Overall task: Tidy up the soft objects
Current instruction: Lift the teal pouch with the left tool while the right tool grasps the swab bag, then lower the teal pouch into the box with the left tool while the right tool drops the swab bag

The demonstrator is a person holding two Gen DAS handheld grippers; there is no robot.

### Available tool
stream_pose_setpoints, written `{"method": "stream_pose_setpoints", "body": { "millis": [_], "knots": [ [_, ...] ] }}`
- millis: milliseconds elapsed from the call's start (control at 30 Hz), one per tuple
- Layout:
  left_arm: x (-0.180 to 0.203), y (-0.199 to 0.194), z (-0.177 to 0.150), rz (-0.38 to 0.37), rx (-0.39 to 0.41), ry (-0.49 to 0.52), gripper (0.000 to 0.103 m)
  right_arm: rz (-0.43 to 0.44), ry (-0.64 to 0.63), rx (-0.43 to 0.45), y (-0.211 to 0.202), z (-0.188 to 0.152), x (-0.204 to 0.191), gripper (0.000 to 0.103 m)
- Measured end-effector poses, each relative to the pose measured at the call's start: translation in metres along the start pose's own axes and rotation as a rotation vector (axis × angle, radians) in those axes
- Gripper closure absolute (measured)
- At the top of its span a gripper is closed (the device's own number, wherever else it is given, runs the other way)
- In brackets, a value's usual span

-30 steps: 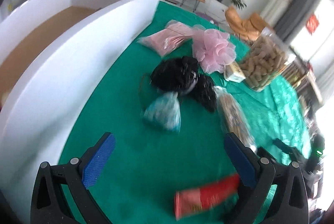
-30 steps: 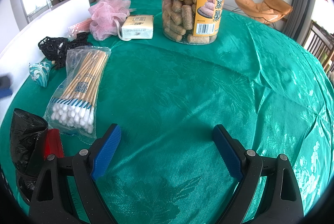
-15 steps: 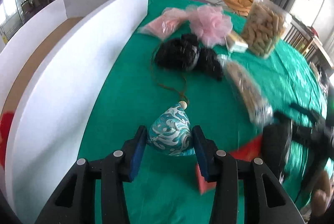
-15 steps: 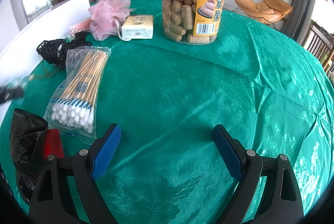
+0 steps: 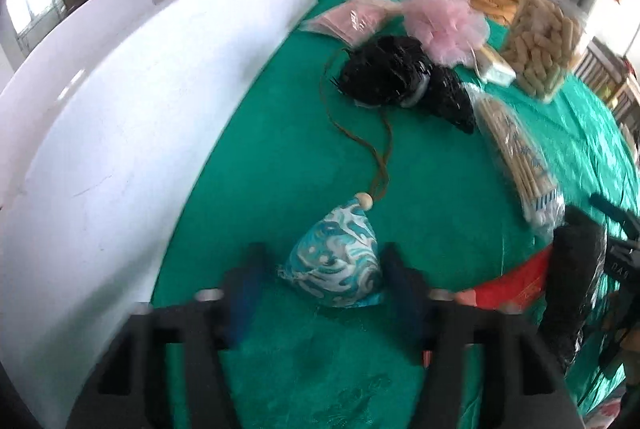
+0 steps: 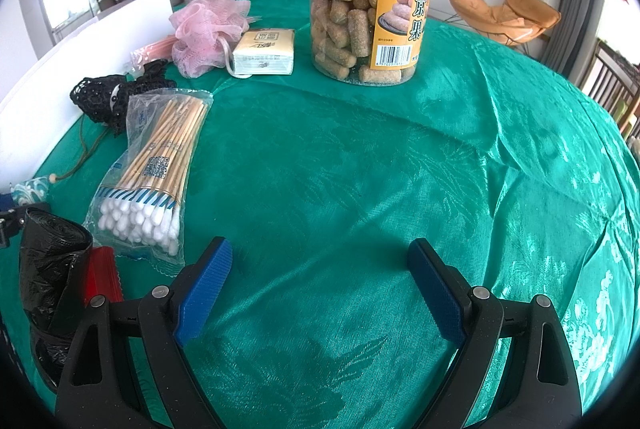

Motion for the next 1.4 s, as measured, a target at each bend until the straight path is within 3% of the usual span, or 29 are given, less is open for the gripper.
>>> {"method": "stream_pose_setpoints", "body": {
  "millis": [133, 200, 300, 400, 500, 600, 633, 667, 700, 1000, 1267, 1400],
  "knots": [
    [-0.009, -0.005, 0.002, -0.048, 0.028, -0.066, 0.059, 0.107, -0.122, -0.121, 0.003, 0.004, -0.010, 0.012],
    [-0.012, -0.009, 0.002, -0.050, 0.047, -0.088, 0.059, 0.200, -0.096, -0.181, -0.001, 0.013, -0.017, 0.013],
    [-0.014, -0.013, 0.007, -0.053, 0.085, -0.109, 0.059, 0.201, -0.051, -0.234, -0.008, 0.041, -0.030, 0.013],
    [-0.009, -0.026, 0.013, -0.049, 0.150, -0.085, 0.059, 0.282, -0.081, -0.287, -0.012, 0.060, -0.078, 0.013],
    [-0.005, -0.042, 0.016, -0.064, 0.209, -0.070, 0.059, 0.200, -0.225, -0.388, 0.008, 0.051, -0.125, 0.015],
    [-0.007, -0.055, 0.013, -0.103, 0.244, -0.100, 0.059, 0.092, -0.295, -0.420, 0.030, 0.045, -0.139, 0.016],
    [-0.008, -0.060, 0.013, -0.112, 0.257, -0.110, 0.059, 0.079, -0.295, -0.424, 0.033, 0.045, -0.139, 0.023],
    [-0.009, -0.066, 0.012, -0.117, 0.271, -0.117, 0.059, 0.072, -0.292, -0.433, 0.036, 0.044, -0.137, 0.039],
    [-0.011, -0.071, 0.011, -0.120, 0.283, -0.120, 0.059, 0.050, -0.285, -0.434, 0.037, 0.044, -0.133, 0.074],
    [-0.021, -0.102, 0.031, -0.192, 0.347, -0.186, 0.059, 0.050, -0.150, -0.265, -0.015, 0.084, -0.074, 0.080],
    [-0.016, -0.172, 0.089, -0.204, 0.466, -0.127, 0.059, 0.092, -0.077, -0.193, -0.045, 0.094, -0.053, 0.080],
    [-0.018, -0.200, 0.102, -0.199, 0.496, -0.107, 0.059, 0.143, -0.026, -0.174, -0.050, 0.104, -0.048, 0.080]
  ]
}}
Point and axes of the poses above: each gripper's, at about its wrist camera, not at the fingertips, and y roughly the way its jaws point, x to its right, z to its top, the point moved 10 cm from there along y, roughly the way its jaws point, and after that the axes turned 9 degrees about y, right-handed, at the moved point
